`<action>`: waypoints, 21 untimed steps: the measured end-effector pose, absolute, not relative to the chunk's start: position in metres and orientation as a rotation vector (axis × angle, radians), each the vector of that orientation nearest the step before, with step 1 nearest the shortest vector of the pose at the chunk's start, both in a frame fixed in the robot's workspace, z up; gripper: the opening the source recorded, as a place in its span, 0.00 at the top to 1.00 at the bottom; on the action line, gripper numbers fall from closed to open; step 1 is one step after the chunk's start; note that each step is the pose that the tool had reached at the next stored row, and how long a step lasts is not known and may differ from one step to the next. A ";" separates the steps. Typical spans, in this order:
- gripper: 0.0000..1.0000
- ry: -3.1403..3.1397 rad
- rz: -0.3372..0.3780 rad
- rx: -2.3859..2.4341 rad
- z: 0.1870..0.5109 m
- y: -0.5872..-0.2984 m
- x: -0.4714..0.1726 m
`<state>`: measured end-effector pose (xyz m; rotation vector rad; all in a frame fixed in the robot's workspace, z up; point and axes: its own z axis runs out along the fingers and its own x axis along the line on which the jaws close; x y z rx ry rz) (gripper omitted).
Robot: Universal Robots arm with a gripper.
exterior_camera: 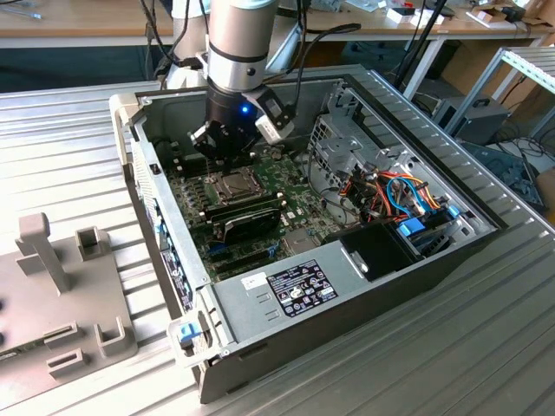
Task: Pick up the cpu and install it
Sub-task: 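Install the first cpu locking lever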
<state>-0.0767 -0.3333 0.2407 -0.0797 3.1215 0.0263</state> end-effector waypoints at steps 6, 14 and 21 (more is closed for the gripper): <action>0.89 3.121 0.026 -0.080 0.240 -0.333 -0.099; 0.89 3.122 0.026 -0.078 0.240 -0.332 -0.105; 0.89 3.120 0.014 -0.060 0.244 -0.330 -0.106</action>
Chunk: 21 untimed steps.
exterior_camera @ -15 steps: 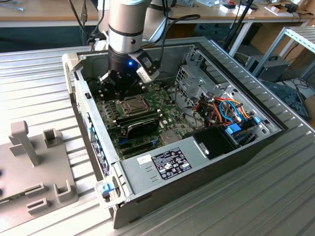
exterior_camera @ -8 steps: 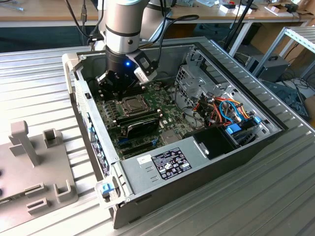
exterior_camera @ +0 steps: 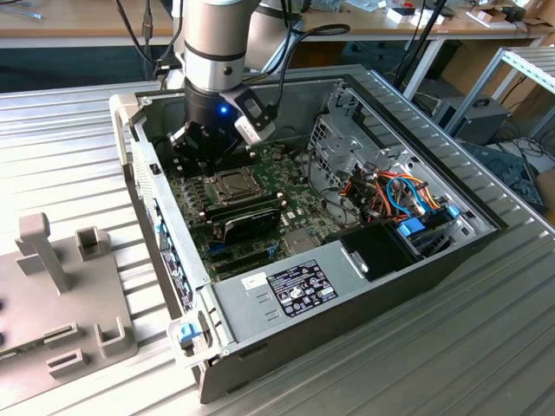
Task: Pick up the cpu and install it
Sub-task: 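Install the first cpu locking lever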
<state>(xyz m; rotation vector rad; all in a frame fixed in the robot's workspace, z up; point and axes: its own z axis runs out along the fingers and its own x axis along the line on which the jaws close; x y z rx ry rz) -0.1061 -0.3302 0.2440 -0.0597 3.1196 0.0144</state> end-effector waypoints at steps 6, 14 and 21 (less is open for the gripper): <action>0.89 3.117 0.014 -0.051 0.248 -0.330 -0.107; 0.89 3.105 0.014 -0.051 0.256 -0.329 -0.112; 0.89 3.105 0.014 -0.051 0.255 -0.319 -0.113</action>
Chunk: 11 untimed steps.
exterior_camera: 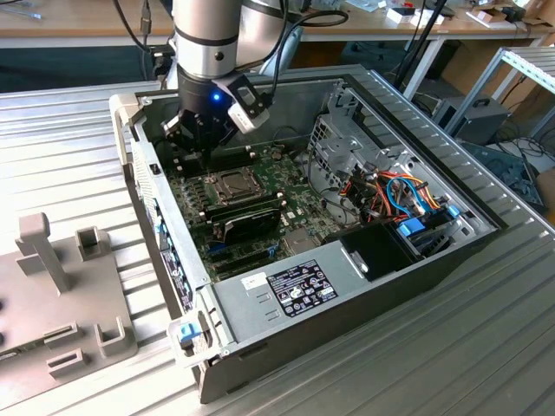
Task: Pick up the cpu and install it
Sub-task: 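Install the first cpu locking lever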
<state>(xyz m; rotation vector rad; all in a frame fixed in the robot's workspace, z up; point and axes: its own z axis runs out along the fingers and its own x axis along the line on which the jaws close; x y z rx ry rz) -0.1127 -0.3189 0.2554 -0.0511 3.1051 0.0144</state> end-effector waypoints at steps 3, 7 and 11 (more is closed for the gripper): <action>0.89 3.105 0.015 -0.051 0.255 -0.317 -0.114; 0.89 3.103 0.018 -0.051 0.255 -0.314 -0.114; 0.89 3.101 0.019 -0.051 0.255 -0.310 -0.114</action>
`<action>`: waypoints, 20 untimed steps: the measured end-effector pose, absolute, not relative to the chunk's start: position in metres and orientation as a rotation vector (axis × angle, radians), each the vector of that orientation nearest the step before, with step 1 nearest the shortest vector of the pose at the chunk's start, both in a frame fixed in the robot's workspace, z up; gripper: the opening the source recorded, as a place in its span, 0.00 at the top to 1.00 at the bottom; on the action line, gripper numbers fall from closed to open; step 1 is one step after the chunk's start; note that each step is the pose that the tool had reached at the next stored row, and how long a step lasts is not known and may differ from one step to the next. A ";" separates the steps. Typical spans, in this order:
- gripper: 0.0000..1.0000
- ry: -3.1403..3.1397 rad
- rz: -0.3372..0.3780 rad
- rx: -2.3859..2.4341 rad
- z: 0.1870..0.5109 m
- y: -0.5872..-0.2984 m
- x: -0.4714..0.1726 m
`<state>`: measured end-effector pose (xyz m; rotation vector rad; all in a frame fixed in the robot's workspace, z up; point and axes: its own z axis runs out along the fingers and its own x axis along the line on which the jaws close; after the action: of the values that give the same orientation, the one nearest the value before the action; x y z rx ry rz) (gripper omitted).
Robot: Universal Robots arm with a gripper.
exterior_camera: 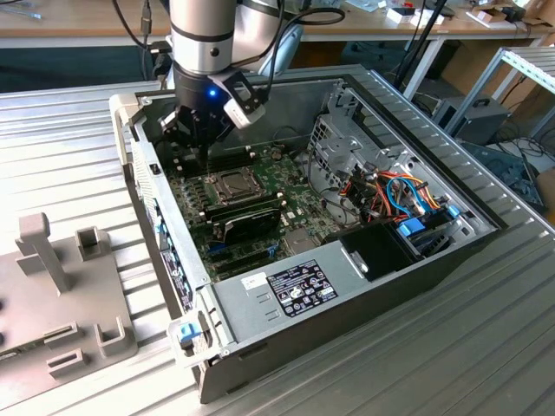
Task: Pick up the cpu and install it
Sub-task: 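Install the first cpu locking lever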
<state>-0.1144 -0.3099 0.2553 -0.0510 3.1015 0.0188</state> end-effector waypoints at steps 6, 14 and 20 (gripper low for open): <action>0.89 3.100 0.019 -0.051 0.260 -0.310 -0.114; 0.89 3.100 0.019 -0.051 0.260 -0.310 -0.110; 0.89 3.100 0.019 -0.051 0.260 -0.310 -0.103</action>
<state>-0.1030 -0.3096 0.2600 -0.0511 3.1002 0.0189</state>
